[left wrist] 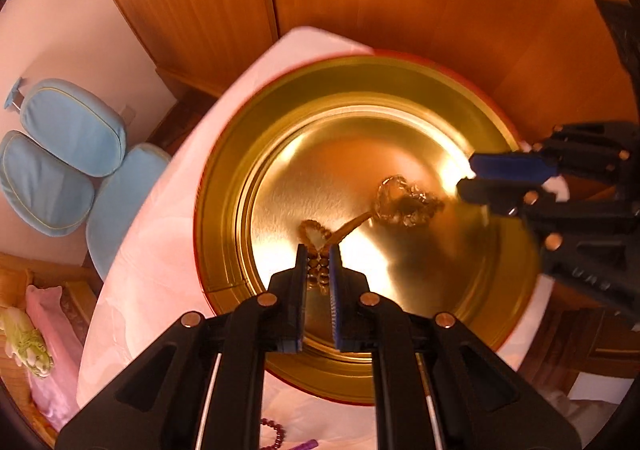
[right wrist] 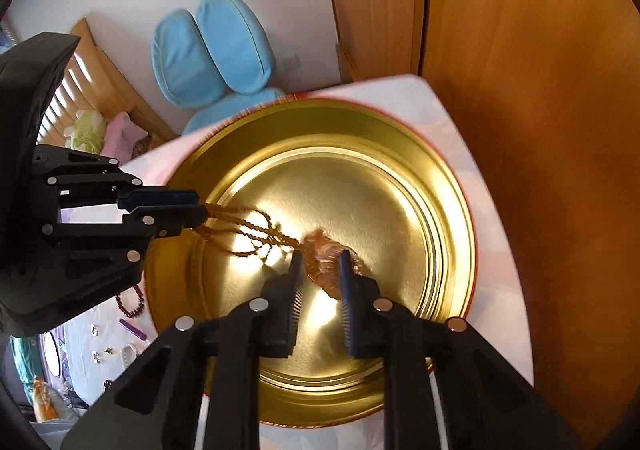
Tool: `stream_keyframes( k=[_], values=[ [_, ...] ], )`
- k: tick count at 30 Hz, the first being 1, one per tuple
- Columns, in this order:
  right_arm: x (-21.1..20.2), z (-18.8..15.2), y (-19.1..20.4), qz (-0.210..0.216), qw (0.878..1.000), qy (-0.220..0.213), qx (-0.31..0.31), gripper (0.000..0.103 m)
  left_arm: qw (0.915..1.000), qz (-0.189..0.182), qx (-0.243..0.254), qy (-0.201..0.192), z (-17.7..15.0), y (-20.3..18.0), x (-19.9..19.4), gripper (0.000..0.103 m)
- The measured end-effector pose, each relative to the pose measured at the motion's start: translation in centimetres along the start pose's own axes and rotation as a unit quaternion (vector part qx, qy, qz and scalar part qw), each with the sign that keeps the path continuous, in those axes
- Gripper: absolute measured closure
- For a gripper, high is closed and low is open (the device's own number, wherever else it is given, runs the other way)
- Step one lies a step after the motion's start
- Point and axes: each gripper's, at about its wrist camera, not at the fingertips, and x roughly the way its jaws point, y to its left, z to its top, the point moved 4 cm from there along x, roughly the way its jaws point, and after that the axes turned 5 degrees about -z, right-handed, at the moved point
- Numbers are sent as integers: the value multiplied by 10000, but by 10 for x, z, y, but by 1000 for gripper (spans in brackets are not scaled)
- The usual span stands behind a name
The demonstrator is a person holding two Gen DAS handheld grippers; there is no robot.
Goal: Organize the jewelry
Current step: 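Open the left gripper over the tin while the right gripper releases the watch inside, then move both open grippers from the tin back over the table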
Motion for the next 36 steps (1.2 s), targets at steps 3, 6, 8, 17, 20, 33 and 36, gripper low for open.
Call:
stream_keyframes(
  k=[3,6,8,17,20,33,36],
  values=[
    [9,-5,-1,-50,9999,116,-8,83,9998,24,16,173,-5,1,14,92],
    [8,-6,0,-18,10000,80,16,83,9999,-7,49,147,-6,1,15,92],
    [5,-6,0,0,10000,29,23,83,9999,60,100,118,-6,1,15,92],
    [-32,-20,2,-547,9945,-872,171,8,9983,408,147,-379,-13,1,-4,17],
    [-37,-30,1,-564,9942,-861,312,8,9980,395,81,-479,-27,2,-18,17],
    [-84,-59,70,291,9866,-1604,-37,8,9802,656,-1349,-1290,-161,68,-112,17],
    [-90,-60,93,680,9846,-1604,-149,8,9712,1047,-1595,-1424,-202,80,-130,17]
  ],
)
